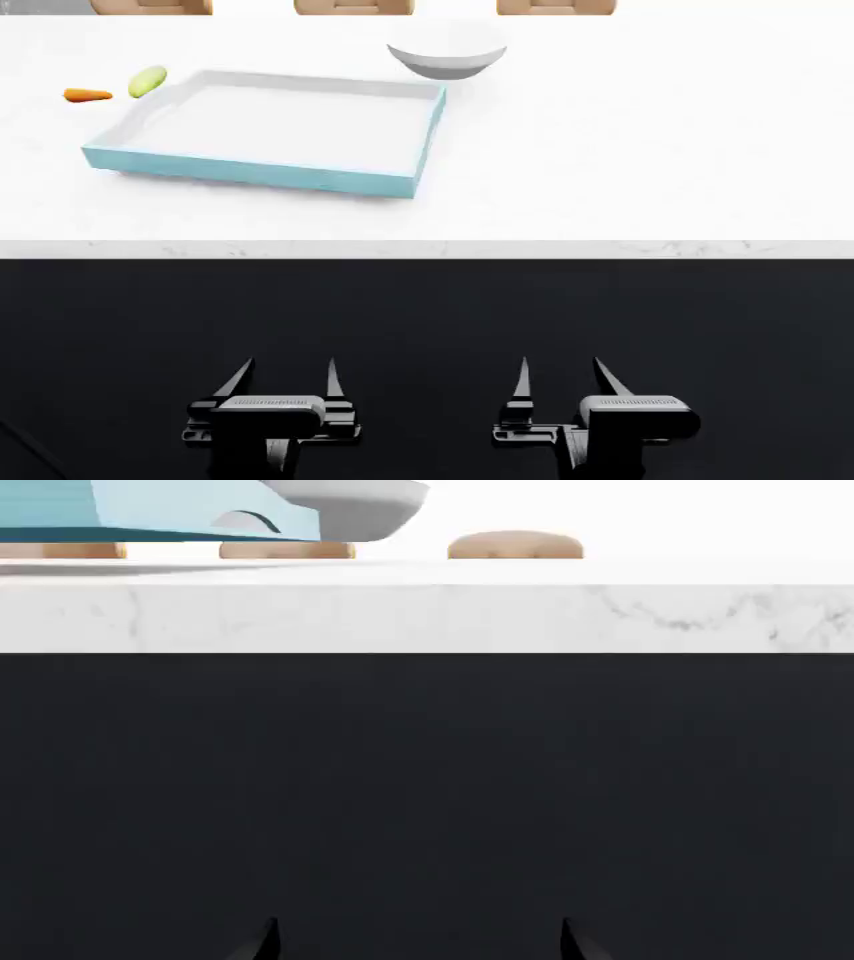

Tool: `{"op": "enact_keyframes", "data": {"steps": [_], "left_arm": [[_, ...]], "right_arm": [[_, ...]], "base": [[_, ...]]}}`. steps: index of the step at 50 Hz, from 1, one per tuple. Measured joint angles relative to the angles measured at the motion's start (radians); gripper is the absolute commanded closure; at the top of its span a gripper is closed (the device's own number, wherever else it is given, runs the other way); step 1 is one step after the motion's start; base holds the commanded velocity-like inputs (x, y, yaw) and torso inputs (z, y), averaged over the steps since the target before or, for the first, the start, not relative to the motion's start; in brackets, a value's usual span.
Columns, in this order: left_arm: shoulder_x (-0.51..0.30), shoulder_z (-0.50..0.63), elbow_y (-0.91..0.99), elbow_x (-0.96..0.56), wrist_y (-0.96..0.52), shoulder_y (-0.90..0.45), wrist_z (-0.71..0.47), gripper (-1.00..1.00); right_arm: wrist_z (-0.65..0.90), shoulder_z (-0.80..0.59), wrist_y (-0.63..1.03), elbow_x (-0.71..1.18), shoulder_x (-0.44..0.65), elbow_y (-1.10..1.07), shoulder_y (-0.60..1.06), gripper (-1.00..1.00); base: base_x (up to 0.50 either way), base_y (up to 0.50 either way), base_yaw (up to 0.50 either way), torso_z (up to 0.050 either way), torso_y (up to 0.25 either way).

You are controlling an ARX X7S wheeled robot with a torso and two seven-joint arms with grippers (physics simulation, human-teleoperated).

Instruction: Place the two vegetables and bowl onto the tray for setting up a vegetable dip station.

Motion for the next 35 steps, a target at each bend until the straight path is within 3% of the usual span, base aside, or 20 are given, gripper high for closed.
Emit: {"op": "enact_keyframes", "data": {"steps": [7, 12, 17, 21, 28, 32, 35], "left_arm": [[-0.022, 0.020, 0.018, -0.003, -0.018, 0.006, 0.000, -1.00], [-0.077, 0.047, 0.130, -0.042, -0.081, 0.045, 0.065, -1.00], [-0.171, 0.045, 0.307, -0.112, -0.216, 0.059, 0.144, -1.00], [-0.268, 0.002, 0.461, -0.205, -0.390, 0.002, 0.203, -1.00], [-0.434, -0.148, 0.627, -0.468, -0.764, -0.265, 0.282, -1.00], [-0.536, -0.184, 0.642, -0.577, -0.925, -0.476, 0.320, -1.00], [-0.612, -0.163, 0.613, -0.612, -0.999, -0.644, 0.352, -1.00]], "right_arm": [[-0.016, -0.024, 0.052, 0.022, 0.025, -0.070, -0.012, -1.00], [-0.083, -0.052, 0.148, 0.072, 0.087, -0.217, -0.066, -1.00], [-0.153, -0.039, 0.342, 0.175, 0.188, -0.455, -0.113, -1.00], [-0.136, 0.050, 0.567, 0.383, 0.317, -0.645, -0.065, -1.00], [0.054, 0.138, 0.783, 1.005, 0.646, -0.742, 0.240, -1.00], [0.102, 0.065, 0.893, 1.338, 0.797, -0.689, 0.559, -1.00], [0.093, -0.011, 0.994, 1.469, 0.852, -0.603, 0.817, -1.00]], "base": [[0.00, 0.00, 0.00, 0.000, 0.000], [0.00, 0.00, 0.00, 0.015, 0.043], [0.00, 0.00, 0.00, 0.045, 0.144], [0.00, 0.00, 0.00, 0.046, 0.159], [0.00, 0.00, 0.00, 0.046, 0.164], [0.00, 0.00, 0.00, 0.046, 0.164], [0.00, 0.00, 0.00, 0.045, 0.165]]}}
